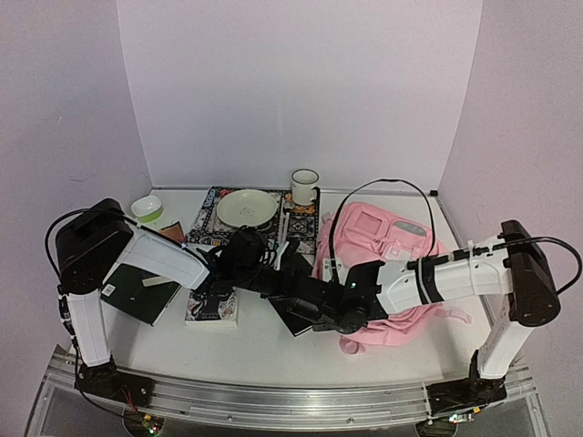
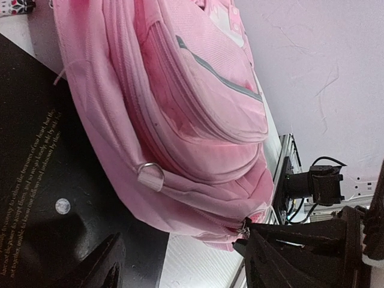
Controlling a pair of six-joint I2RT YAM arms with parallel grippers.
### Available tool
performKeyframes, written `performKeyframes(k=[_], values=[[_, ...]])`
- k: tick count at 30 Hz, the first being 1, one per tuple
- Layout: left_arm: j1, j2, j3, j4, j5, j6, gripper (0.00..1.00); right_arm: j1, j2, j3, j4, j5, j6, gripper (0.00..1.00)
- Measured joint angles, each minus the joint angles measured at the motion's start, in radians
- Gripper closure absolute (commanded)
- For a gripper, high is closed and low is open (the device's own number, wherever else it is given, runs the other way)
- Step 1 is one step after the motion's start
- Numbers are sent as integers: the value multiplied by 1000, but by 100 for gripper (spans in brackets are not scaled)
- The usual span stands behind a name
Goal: Pack the student bag
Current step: Unzip the largest pocket of the student bag.
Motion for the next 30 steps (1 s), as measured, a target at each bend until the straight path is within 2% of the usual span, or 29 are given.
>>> performKeyframes(k=[3, 5, 9, 11, 19, 30], values=[[0, 28, 29, -1, 38, -21, 36, -1, 0, 18, 0, -22, -37, 100], [0, 52, 53, 0, 65, -36, 47, -1, 0, 25, -1, -35, -57, 100], [0, 84, 81, -1, 107, -53, 86, -1, 0, 29, -5, -59, -87, 100], [0, 86, 85, -6, 117, -59, 99, -2, 0, 29, -8, -70, -99, 100], [37, 77, 105, -75, 151, -14, 100, -5, -78, 0, -75, -113, -115, 100], [107, 81, 347, -433, 87, 202, 100, -12, -241, -102, -187, -129, -117, 100]])
